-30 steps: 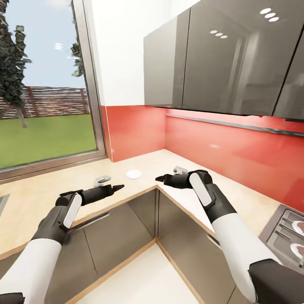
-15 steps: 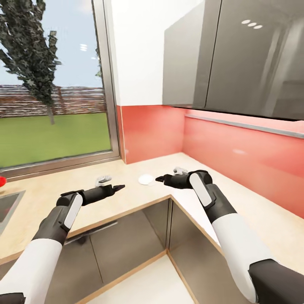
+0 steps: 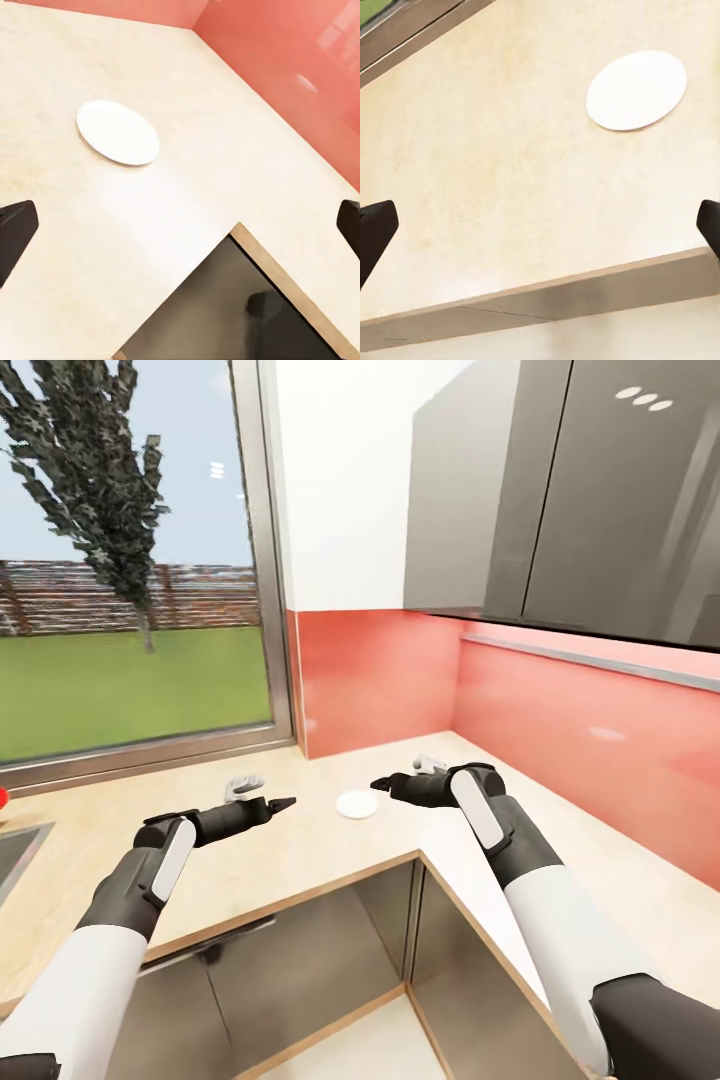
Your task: Set up a coffee station on the kitchen countertop: keep the coffee maker on the countertop, move the bottle of coffee from the kitchen shelf to the counter next to the coffee maker, place a paper coffee filter on top of the coffee maker, put the saucer next to the coffee maker with the coffee cup on the saucer, and place the electric kettle next to the coffee maker.
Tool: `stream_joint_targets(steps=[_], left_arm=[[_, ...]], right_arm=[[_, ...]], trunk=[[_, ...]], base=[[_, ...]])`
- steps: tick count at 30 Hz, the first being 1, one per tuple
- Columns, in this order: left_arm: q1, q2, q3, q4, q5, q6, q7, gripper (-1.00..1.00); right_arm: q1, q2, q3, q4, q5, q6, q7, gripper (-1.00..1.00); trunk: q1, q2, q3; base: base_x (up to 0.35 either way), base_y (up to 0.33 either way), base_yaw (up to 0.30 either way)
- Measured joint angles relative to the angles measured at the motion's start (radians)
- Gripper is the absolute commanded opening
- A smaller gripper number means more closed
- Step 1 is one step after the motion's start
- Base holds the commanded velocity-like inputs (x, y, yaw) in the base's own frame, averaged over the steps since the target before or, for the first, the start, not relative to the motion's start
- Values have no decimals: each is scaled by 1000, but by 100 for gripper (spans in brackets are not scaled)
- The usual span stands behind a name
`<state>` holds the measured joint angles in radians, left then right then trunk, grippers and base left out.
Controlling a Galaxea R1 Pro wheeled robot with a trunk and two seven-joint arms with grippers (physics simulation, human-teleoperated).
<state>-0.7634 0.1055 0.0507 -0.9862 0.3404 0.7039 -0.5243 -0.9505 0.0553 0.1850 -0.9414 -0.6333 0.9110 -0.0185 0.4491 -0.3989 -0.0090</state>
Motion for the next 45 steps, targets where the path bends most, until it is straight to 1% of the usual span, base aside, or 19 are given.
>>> stream_joint_targets(steps=[9, 13, 19, 28, 34, 37, 42, 45], left_arm=[[0, 0, 3, 1, -1, 0, 0, 100], [0, 1, 2, 3, 0, 0, 2, 100], [0, 1, 1, 3, 0, -1, 2, 100], [0, -2, 0, 3, 1, -2, 2, 100], [0, -3, -2, 3, 1, -2, 1, 100], [0, -3, -2, 4, 1, -2, 3, 100], [0, -15, -2, 5, 0, -3, 3, 100], [1, -22, -2, 6, 2, -3, 3, 100]], right_arm=[[0, 0, 0, 0, 0, 0, 0, 100], [0, 0, 0, 0, 0, 0, 0, 100], [1, 0, 0, 0, 0, 0, 0, 100], [1, 0, -1, 0, 0, 0, 0, 100], [1, 0, -1, 0, 1, 0, -1, 100], [2, 0, 0, 0, 0, 0, 0, 100], [2, 0, 0, 0, 0, 0, -1, 100], [2, 0, -1, 0, 1, 0, -1, 100]], trunk=[[0, 0, 0], [0, 0, -1], [0, 1, -5], [0, 1, -9], [0, 1, -12], [0, 1, -13], [0, 1, -13], [0, 1, -13]], base=[[45, 0, 0], [216, 0, 56], [317, 0, 181], [44, 0, 69], [281, 12, 69], [98, 50, 6], [12, 6, 1], [268, 0, 0]])
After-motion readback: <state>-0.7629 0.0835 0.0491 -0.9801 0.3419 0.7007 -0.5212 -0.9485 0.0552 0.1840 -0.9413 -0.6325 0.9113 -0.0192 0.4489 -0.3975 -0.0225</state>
